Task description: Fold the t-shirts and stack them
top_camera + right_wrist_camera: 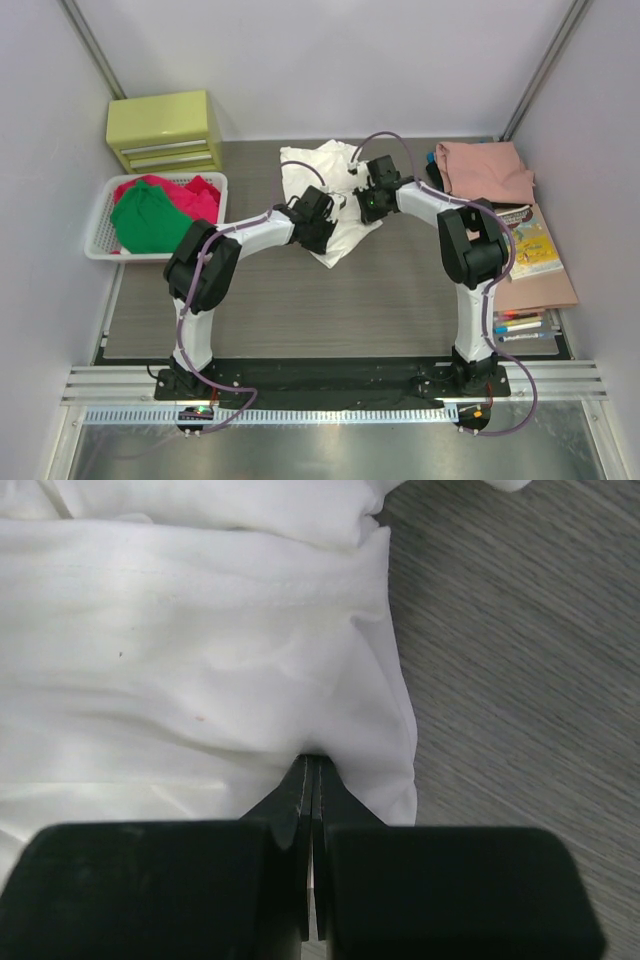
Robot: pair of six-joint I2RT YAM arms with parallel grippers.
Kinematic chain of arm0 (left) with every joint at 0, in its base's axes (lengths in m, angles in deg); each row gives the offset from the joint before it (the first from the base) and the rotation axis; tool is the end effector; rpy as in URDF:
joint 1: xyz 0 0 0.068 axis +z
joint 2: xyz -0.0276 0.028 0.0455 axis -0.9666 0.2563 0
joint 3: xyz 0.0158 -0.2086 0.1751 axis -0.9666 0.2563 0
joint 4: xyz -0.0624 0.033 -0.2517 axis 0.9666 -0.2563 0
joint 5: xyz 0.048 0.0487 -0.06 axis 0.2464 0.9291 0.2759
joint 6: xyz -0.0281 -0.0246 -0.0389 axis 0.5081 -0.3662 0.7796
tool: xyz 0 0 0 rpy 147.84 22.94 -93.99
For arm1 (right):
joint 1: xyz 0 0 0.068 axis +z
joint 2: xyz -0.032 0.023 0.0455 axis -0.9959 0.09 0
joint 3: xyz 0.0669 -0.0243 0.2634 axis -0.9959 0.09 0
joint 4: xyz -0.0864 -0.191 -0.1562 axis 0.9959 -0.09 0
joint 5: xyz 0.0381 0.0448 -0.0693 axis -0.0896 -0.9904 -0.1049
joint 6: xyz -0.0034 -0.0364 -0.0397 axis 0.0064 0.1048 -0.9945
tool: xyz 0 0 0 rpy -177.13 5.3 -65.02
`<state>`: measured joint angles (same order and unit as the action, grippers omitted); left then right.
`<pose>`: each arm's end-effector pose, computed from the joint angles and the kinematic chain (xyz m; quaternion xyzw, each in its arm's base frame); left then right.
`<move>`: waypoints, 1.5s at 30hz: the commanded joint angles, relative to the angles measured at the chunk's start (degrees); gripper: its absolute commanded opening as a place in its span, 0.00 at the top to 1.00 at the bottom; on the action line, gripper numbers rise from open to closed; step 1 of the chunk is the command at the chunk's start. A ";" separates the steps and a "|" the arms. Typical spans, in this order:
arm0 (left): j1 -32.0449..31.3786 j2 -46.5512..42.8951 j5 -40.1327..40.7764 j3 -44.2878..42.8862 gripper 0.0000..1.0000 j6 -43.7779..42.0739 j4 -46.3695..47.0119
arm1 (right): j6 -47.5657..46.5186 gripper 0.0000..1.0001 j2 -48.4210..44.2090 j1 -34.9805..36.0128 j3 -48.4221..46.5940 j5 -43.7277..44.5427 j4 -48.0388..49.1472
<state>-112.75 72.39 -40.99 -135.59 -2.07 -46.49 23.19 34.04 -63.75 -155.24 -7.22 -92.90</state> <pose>0.3293 -0.2577 0.1634 0.2388 0.9284 -0.1539 0.2396 0.4184 0.1663 0.1632 -0.2483 0.9208 0.0977 0.2845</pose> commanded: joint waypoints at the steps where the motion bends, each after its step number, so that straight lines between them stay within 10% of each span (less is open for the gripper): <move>1: -0.01 -1.34 0.01 1.23 1.00 -0.35 -3.74 | -1.55 0.99 -5.03 -1.83 5.46 2.75 -1.73; 13: -0.10 -1.52 1.41 0.79 1.00 -1.14 -4.18 | -0.13 0.99 -17.52 -1.04 8.98 -8.16 -12.17; 19: -0.10 -2.92 1.24 2.46 1.00 -1.67 -3.13 | -4.17 0.99 -22.62 0.80 14.16 1.65 -6.15; 45: -0.01 -5.12 0.71 5.01 1.00 -2.28 -2.34 | 0.83 0.99 -2.66 0.62 -8.08 -0.51 -6.74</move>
<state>-112.75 69.62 -40.42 -132.12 -3.58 -46.95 22.41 34.13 -64.10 -164.70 -5.19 -99.78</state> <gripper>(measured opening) 0.002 0.019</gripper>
